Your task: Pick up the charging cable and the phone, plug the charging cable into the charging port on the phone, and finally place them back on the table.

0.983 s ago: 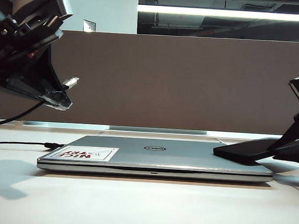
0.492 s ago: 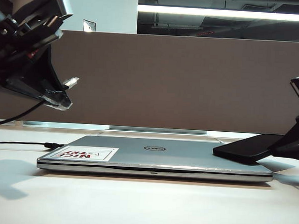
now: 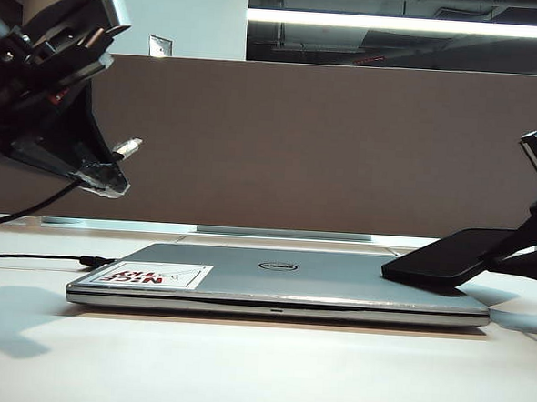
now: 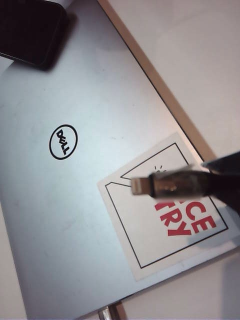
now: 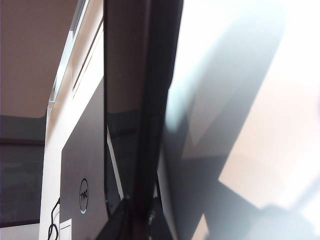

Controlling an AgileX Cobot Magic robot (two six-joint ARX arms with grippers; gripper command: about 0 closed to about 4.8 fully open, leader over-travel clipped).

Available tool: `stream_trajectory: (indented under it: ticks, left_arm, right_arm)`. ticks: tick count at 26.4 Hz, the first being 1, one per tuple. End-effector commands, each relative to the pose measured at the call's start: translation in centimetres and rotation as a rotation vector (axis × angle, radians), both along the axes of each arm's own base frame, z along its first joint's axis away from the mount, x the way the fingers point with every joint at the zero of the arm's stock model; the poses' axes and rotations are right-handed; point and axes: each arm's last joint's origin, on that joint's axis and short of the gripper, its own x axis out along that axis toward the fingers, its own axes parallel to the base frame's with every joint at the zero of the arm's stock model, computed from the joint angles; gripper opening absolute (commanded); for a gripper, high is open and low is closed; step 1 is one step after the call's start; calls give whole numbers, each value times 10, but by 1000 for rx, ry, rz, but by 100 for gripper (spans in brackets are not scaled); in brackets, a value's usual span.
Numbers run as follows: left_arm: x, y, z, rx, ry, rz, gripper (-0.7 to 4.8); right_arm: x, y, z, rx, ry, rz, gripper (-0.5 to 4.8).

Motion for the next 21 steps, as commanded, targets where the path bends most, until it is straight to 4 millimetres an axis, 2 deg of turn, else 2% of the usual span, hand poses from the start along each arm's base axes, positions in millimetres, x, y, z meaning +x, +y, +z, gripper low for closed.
stream_trajectory:
  ticks: [1,13,21]
  left_arm:
    - [0,0,2,-6,-11,-1,-6]
    - [0,0,2,-6,-11,-1,-6]
    - [0,0,2,-6,-11,-1,-6]
  right_arm:
    - [-1,0,2,-21,-14,5,-2]
    - [-2,0,6,-64,-57,25,-2]
    - [-6,0,20,-64,-103,23,-3]
